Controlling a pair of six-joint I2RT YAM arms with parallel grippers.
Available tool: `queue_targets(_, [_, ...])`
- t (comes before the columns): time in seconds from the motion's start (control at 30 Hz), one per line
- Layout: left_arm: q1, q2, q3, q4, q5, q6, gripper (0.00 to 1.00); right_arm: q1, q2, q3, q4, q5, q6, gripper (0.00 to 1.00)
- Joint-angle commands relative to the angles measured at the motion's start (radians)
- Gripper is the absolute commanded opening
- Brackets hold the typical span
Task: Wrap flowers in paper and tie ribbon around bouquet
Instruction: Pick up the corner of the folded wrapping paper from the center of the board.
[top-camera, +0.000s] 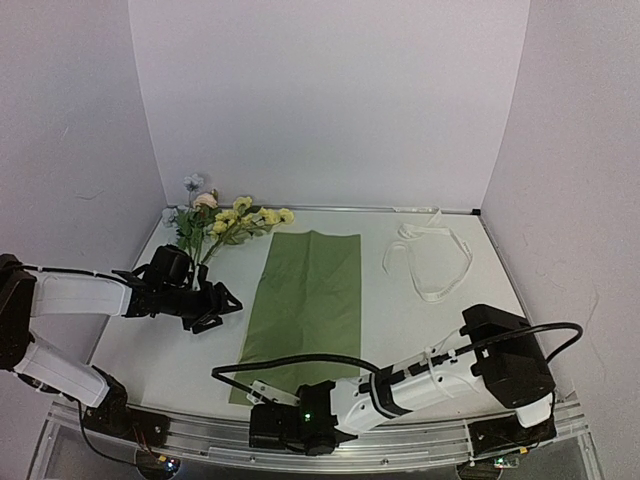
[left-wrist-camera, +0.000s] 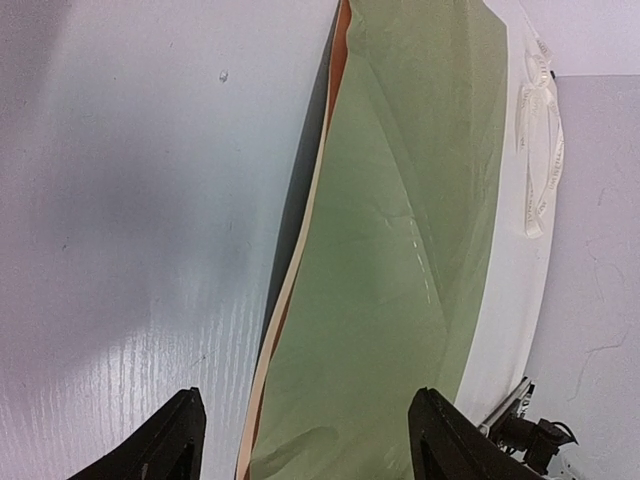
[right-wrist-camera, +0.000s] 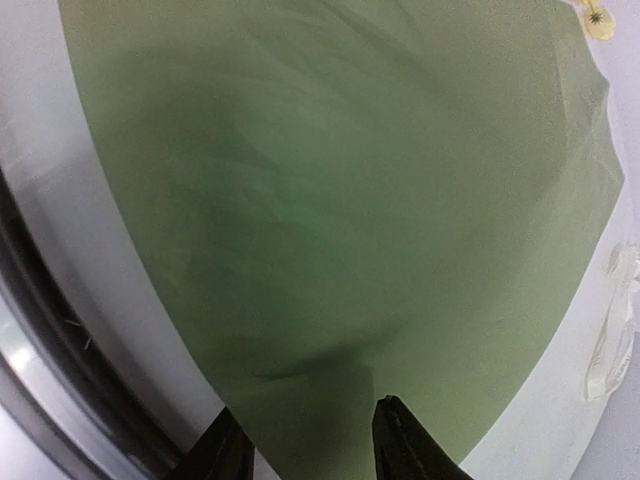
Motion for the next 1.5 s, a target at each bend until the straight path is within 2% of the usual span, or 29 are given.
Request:
queue_targets(0.0, [0.0, 0.019, 0.009, 0.041, -0.001, 0.01, 0.72, -0.02, -0.004, -0.011, 0.045, 0.071, 0.007, 0.28])
queue_targets(0.1, [0.0, 0.038, 0.008, 0.059, 0.006, 0.003, 0.72, -0.023, -0.021, -0.021, 0.057, 0.096, 0.018, 0.08])
queue_targets(0.17, [0.0, 0.05, 0.005, 0.072, 0.018, -0.004, 0.72, -0.022, -0.046, -0.028, 0.06, 0.113, 0.027, 0.0])
queue_targets(0.5, [0.0, 0.014, -0.083, 0.229, 0.142, -0.151, 0.72, -0.03, -0.208, -0.077, 0.088, 0.122, 0.107, 0.0])
queue_targets(0.7, [0.0, -0.046, -0.132, 0.332, 0.209, -0.269, 0.75, -0.038, -0.226, -0.088, 0.108, 0.084, 0.126, 0.0])
queue_targets(0.83, [0.0, -0.119, -0.154, 0.291, 0.191, -0.296, 0.77, -0.041, -0.225, -0.093, 0.115, 0.069, 0.136, 0.0])
queue_targets(1.03, [0.0, -0.244, -0.184, 0.143, 0.123, -0.276, 0.74, -0.059, -0.254, -0.114, 0.123, 0.06, 0.199, 0.0])
queue_targets(1.3, [0.0, -0.265, -0.255, 0.204, 0.141, -0.326, 0.68, -0.09, -0.321, -0.144, 0.13, 0.086, 0.341, 0.0])
queue_targets(1.37, [0.0, -0.257, -0.256, 0.248, 0.167, -0.344, 0.7, -0.093, -0.334, -0.153, 0.135, 0.094, 0.369, 0.0])
queue_targets(1.47, [-0.007, -0.239, -0.265, 0.338, 0.189, -0.399, 0.79, -0.093, -0.343, -0.155, 0.145, 0.097, 0.384, 0.0])
